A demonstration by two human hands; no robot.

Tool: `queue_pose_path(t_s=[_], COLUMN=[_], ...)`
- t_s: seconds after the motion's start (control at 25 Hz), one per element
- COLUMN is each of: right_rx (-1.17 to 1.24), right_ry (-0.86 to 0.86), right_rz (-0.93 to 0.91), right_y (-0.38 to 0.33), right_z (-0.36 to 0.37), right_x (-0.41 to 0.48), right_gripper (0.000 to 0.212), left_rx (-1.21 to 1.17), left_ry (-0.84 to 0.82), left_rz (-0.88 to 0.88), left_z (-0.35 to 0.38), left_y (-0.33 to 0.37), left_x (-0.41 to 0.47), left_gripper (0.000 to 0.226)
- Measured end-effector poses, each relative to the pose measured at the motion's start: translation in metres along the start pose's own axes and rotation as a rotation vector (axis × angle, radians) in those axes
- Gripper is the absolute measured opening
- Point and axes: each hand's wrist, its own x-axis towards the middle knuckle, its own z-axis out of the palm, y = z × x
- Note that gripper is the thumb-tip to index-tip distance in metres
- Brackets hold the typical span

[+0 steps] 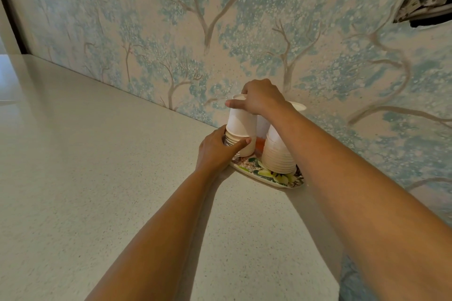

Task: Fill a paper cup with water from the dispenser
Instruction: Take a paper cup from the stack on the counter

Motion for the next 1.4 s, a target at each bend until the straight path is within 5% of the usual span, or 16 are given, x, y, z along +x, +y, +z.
queue_pose_path(t_s=[0.32,0.72,0.88,1.0,1.2,1.4], right_rx=[0.151,0.886,1.034,1.064,1.073,0.921], right_ry=[0.227,0.282,0.325,0.352,0.380,0.368], right_rz=[0.006,0.101,0.101,0.106,0.043,-0.020], right_y=[-0.002,0.021,0.033,0.037,0.034,0.034], right_z=[-0.040,-0.061,-0.043,-0.029,-0.019,-0.013], right_x=[-0.004,-0.062,-0.089,-0.106,-0.138,-0.176], right_gripper=[0.062,0.050,0.047,0.049,0.059,0.081], left_rx=[0.046,-0.040,-0.123,-0.302,-0.598,-0.600], left_ry=[-0.022,-0.014,0.148,0.190,-0.031,-0.058], left_rz=[0.003,0.001,0.000,0.047,0.047,-0.045], left_z=[0.001,-0.002,-0.011,-0.022,-0.031,-0.030], left_y=[-0.003,0.001,0.027,0.065,0.126,0.149], left_x=[0.002,0.000,-0.019,-0.033,-0.058,-0.089], left_gripper=[0.065,0.067,0.060,0.051,0.044,0.078])
